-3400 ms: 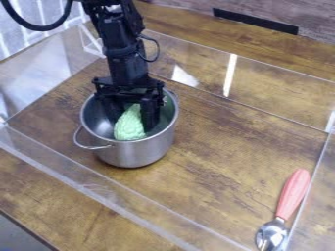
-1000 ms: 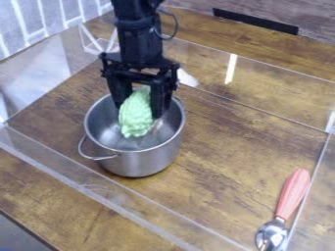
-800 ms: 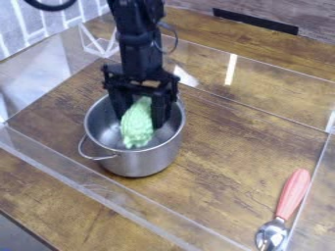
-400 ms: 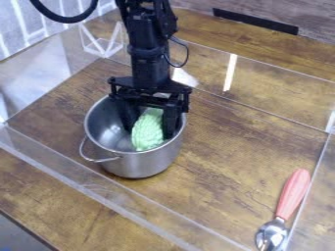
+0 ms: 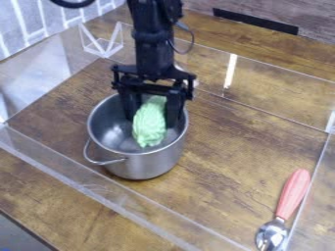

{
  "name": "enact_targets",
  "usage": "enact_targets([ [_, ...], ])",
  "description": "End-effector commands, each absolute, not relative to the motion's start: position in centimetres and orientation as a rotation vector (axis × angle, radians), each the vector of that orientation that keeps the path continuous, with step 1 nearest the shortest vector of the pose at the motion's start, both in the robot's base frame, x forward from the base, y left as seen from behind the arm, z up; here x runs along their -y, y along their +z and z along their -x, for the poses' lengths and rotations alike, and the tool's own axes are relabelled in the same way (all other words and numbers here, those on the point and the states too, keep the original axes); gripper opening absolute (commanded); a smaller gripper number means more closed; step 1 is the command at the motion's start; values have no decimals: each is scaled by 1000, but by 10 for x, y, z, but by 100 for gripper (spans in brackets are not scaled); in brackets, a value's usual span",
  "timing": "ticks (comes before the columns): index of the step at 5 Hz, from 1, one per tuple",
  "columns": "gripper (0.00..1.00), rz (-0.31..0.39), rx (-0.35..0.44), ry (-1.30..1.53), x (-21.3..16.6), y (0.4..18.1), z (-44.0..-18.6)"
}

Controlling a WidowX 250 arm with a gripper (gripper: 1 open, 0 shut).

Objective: Remove the green object from the silver pot and put it on the table

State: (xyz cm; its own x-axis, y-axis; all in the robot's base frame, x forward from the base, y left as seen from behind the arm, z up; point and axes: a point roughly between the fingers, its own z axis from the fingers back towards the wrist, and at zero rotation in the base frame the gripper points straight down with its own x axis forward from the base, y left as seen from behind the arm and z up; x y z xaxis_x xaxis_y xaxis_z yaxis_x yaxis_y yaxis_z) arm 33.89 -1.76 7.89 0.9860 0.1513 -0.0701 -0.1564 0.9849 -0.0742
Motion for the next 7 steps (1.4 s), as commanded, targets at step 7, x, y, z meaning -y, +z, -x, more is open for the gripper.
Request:
enact_targets([
  [7,0,92,19,40,19,69,-349],
])
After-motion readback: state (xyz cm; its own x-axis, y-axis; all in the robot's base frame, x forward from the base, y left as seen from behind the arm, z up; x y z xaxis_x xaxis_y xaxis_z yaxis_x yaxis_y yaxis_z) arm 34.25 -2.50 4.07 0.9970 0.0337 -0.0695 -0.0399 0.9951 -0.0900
